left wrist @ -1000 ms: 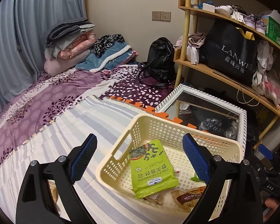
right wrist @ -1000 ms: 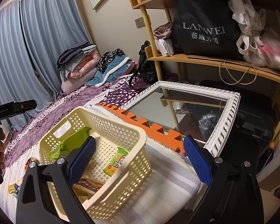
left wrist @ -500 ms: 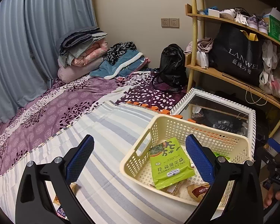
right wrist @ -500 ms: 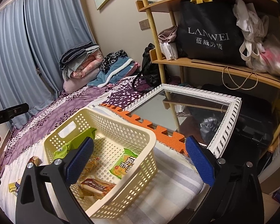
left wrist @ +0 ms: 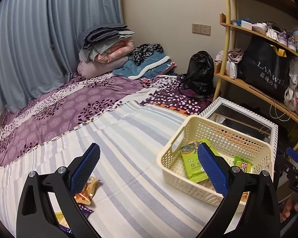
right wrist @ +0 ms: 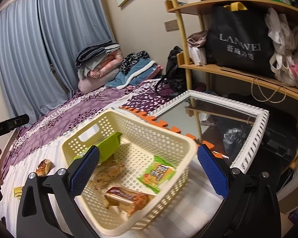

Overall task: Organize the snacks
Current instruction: 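Move both grippers back over the snack pile on the bedsheet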

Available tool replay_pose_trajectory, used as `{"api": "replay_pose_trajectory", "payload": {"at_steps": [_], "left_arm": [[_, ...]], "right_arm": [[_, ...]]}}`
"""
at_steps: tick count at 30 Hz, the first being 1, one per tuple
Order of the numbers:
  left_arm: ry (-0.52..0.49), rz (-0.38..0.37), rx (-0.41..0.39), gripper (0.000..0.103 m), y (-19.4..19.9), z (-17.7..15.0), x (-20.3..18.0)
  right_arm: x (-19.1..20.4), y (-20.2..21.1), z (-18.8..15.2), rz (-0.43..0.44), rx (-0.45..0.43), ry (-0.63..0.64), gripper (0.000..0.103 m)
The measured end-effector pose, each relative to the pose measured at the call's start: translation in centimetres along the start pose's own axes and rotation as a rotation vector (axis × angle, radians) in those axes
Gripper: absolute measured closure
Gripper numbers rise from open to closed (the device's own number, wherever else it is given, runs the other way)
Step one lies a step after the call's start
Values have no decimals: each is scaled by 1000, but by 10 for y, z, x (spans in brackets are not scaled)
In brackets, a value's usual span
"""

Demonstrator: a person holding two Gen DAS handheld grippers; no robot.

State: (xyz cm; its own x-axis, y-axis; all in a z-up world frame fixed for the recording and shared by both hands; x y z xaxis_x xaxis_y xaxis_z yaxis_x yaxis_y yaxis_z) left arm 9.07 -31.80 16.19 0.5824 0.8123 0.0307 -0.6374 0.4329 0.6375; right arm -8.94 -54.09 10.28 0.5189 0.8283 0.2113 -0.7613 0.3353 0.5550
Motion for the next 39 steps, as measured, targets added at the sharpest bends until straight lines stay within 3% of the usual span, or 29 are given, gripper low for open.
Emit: {"api": "replay_pose_trajectory", "payload": {"at_steps": [7, 23, 34, 39], "left_arm": [[60, 35, -2, 3, 12, -14, 43], [276, 160, -10, 3, 66, -66, 178], [423, 280, 36, 3, 101, -138, 265], [471, 309, 78, 3, 101, -174, 286]], "right_arm": [[37, -1, -1, 42, 10, 60, 5], [112, -11, -12, 140, 51, 170, 5], [153, -17, -31, 203, 95, 225, 5], [170, -17, -40, 231, 113, 251, 5]]}}
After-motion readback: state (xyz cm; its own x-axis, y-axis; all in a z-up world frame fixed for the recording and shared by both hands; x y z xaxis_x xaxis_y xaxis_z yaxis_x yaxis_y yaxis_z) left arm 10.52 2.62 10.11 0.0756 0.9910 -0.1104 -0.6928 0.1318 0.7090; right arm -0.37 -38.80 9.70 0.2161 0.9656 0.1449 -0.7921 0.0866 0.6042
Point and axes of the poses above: each gripper's, at about its wrist camera, not at the fingertips, and y roughly against the way its jaws point, x to its left, z to its top, the point moved 10 cm from there along -y, roughly the way its jaws point, and after that the axes turned 3 degrees about x, right-handed, at the moved point
